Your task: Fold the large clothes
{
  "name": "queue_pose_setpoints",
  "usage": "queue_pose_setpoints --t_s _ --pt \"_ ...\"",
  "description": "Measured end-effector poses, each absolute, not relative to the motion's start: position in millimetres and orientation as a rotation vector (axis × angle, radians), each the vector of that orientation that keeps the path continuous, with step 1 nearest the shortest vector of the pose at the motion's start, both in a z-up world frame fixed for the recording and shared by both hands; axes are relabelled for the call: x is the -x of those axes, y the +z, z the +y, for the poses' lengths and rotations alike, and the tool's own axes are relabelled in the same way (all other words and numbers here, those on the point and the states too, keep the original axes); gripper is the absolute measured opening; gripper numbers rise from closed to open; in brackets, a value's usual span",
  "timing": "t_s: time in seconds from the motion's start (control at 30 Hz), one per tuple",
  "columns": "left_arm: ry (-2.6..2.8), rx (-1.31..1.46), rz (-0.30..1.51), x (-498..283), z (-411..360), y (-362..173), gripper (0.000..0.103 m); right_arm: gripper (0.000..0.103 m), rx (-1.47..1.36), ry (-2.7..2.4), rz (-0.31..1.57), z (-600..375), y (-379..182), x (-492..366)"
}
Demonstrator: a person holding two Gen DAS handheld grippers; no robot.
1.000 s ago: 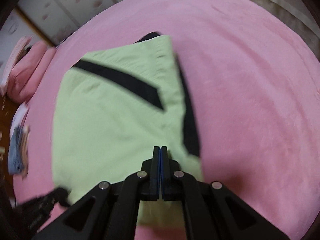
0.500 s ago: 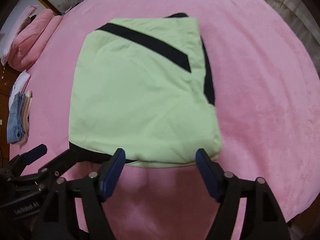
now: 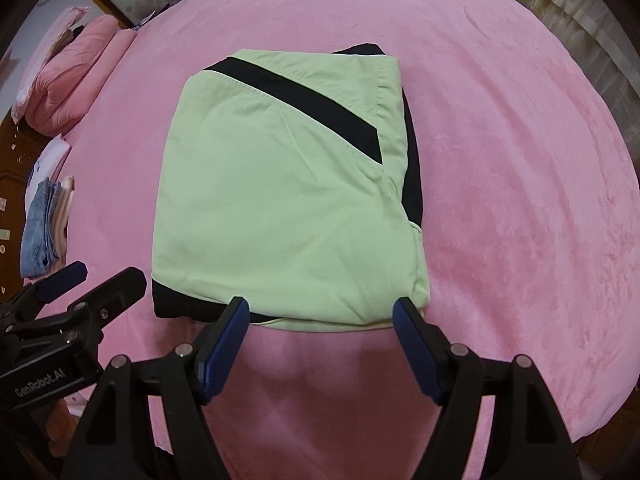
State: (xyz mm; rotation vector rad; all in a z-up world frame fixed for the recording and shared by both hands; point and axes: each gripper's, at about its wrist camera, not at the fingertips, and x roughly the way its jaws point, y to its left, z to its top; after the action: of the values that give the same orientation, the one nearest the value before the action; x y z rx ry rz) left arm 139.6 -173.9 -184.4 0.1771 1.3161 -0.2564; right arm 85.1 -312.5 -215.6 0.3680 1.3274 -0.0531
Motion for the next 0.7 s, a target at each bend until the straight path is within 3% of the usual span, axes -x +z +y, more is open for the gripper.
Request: queue_pose_setpoints --t_s 0.7 --pt "-0.231 -0.186 1.385 -163 -179 -205 0.099 0.075 -0.392 -0.042 1.352 -320 -232 -108"
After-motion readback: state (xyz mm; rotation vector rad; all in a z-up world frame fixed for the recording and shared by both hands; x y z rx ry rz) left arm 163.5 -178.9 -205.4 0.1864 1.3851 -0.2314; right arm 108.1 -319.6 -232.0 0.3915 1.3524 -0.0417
